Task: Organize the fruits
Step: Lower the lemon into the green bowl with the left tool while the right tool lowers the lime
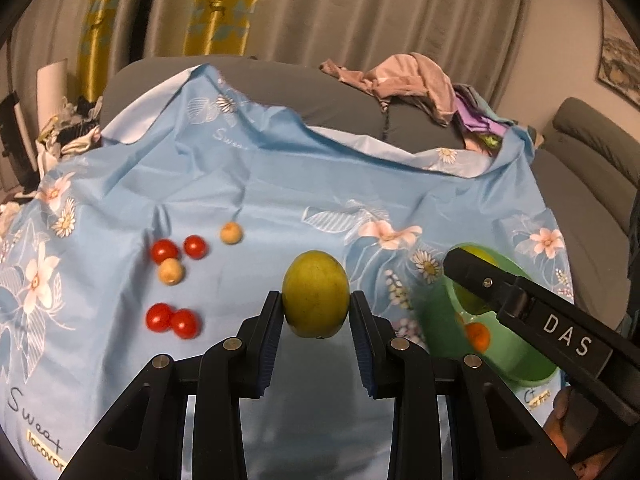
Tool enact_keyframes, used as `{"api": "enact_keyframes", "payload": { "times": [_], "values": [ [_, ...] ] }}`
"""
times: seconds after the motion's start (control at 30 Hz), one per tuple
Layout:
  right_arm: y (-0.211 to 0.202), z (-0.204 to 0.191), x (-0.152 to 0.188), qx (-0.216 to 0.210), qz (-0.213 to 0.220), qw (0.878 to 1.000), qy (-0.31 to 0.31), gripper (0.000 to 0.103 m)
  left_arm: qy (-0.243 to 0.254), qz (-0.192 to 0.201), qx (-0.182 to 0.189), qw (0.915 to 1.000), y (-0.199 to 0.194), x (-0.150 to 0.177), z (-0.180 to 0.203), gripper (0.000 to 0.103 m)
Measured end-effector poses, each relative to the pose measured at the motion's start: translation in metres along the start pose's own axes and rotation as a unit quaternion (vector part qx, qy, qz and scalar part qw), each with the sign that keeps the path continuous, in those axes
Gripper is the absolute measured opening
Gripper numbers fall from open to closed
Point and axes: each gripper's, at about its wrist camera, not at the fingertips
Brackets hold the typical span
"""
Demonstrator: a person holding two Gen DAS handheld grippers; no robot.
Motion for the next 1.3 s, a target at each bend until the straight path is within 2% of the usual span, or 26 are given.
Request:
{"api": "enact_keyframes", "payload": {
  "times": [0.33, 0.47, 0.8, 1.3],
  "values": [
    [-0.024, 0.033, -0.011, 0.006, 0.037, 0.998, 0.041, 0.034, 0.028, 0.015, 0.017, 0.9994, 0.002, -0.014, 0.04, 0.033],
    [-0.028, 0.05, -0.013, 0.03, 0.046, 0.996, 0.064, 0.034, 0.051, 0.015, 0.007, 0.9986, 0.01, -0.012, 0.057, 0.033],
    [-0.035, 0.091, -0.011, 0.057, 0.046, 0.991, 0.115, 0.034, 0.08, -0.011, 0.058, 0.9951, 0.027, -0.01, 0.091, 0.033],
    [-0.022, 0.118, -0.007, 0.087, 0.015, 0.984, 0.152, 0.035, 0.104, -0.066, 0.11, 0.9862, 0.054, -0.002, 0.12, 0.033]
  ]
}}
Point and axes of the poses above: each gripper's, at about its wrist camera, not at the fingertips, and y roughly the way its jaws point, z to its right, x to its underside, and after that the axes turned 4 degrees about x, right-handed
